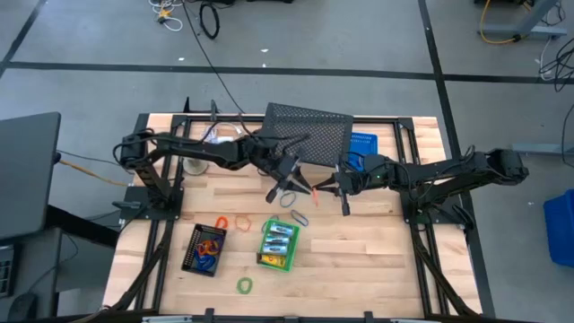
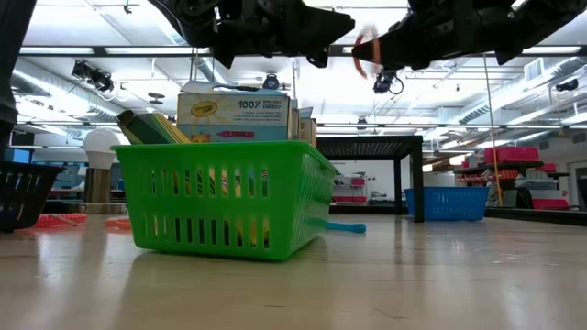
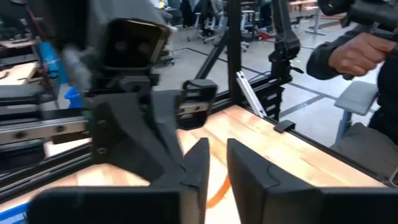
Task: Pick & Place Office Desk Supplies
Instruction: Put the orange rubberband into the blue bin
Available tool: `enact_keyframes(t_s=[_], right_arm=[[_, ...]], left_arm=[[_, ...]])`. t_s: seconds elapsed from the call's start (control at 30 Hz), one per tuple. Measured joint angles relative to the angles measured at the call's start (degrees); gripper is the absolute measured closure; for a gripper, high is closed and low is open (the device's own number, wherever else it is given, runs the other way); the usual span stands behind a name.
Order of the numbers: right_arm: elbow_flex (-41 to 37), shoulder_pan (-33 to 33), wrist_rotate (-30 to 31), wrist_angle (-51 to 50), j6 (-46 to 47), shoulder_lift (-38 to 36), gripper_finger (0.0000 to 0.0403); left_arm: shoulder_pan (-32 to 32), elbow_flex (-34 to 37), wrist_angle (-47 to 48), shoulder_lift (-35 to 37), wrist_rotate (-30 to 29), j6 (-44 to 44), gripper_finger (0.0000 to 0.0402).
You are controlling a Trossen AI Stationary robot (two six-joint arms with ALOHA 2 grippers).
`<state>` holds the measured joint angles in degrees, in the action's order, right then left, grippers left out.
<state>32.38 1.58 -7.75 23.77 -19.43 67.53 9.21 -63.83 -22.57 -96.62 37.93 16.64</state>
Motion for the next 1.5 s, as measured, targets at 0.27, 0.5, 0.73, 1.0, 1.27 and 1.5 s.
enact_keyframes(t_s=[0.27, 0.5, 0.73, 1.0, 1.27, 1.5], right_arm=[[0.0, -0.1, 3.3, -0.8, 0.6, 0.0, 0.0403], [0.0, -0.1, 11.2, -3.9, 1.1, -0.2, 0.0403], [0.0, -0.1, 19.2, -7.2, 1.1, -2.0, 0.0403], [0.0, -0.1, 31.3, -12.1, 1.7, -8.4, 0.0403], [0.0, 0.0, 45.7, -21.8, 2.6, -12.9, 0.0403], [0.0, 2.4, 50.6, -27.2, 5.6, -13.2, 0.0403]], left_arm=[[3.3, 0.1, 3.5, 0.5, 2.4, -0.2, 0.0264], [7.3, 0.1, 9.2, 2.5, 9.2, -1.7, 0.0237], [9.4, 0.1, 20.5, 5.0, 3.1, 2.8, 0.0236], [11.5, 0.1, 34.0, 7.3, -16.2, 6.7, 0.0236], [11.3, 0.1, 42.2, 8.5, -27.4, 7.0, 0.0236], [11.4, 0.1, 50.9, 11.3, -36.9, 7.4, 0.0236]])
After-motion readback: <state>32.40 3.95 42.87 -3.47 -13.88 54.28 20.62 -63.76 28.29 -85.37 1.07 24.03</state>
